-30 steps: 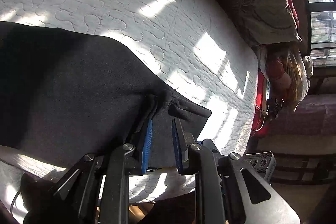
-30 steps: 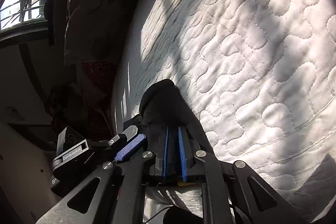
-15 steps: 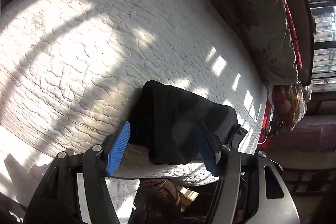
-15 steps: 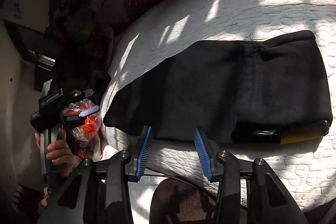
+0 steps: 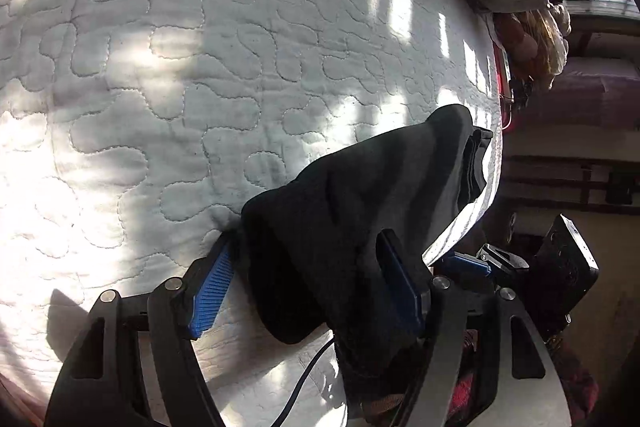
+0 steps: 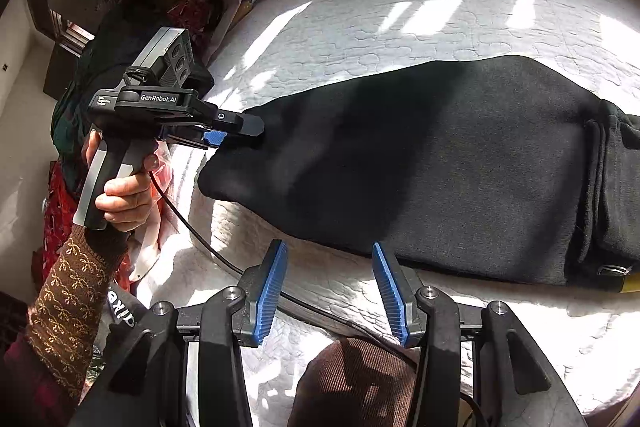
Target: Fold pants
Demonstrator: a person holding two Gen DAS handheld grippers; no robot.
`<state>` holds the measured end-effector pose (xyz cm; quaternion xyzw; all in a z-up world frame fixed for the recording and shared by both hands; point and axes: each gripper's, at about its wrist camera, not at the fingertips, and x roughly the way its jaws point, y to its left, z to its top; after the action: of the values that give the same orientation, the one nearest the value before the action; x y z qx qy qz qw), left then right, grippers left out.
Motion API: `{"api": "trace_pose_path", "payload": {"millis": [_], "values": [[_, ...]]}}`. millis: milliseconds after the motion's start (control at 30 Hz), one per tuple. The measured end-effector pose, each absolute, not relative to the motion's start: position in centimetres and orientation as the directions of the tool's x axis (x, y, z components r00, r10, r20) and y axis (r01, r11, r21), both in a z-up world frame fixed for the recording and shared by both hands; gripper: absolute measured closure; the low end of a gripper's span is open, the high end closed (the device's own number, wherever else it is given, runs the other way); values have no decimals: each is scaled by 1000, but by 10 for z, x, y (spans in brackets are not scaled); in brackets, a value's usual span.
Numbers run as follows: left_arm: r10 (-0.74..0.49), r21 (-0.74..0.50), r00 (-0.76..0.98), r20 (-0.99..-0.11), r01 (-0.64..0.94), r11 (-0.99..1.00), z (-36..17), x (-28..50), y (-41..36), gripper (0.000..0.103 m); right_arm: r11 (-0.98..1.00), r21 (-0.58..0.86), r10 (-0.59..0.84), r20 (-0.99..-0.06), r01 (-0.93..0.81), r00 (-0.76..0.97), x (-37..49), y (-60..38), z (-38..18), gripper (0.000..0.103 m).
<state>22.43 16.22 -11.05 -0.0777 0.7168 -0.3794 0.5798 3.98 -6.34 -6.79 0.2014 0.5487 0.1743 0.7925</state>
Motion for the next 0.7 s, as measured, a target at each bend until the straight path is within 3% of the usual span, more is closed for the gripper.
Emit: {"api": "trace_pose_path", "payload": {"millis": [167,333,433,700], "values": [[-615,-698,-329,-716,354,623,-102,231,167,29,876,476,472,-811,-79,346,44,-42,-63,55],[-564,-639,-309,-766,470,609,-92,223,157,33,928,329,372,-826,-176,423,46,0,-53,55],[-534,-621,-325,-781,494,608,-94,223,155,40,948,229,309,-827,-221,469,43,29,-50,41],[-515,-631,-365,-776,467,620,-100,232,157,43,966,24,157,-844,-257,513,51,97,-79,36]]}}
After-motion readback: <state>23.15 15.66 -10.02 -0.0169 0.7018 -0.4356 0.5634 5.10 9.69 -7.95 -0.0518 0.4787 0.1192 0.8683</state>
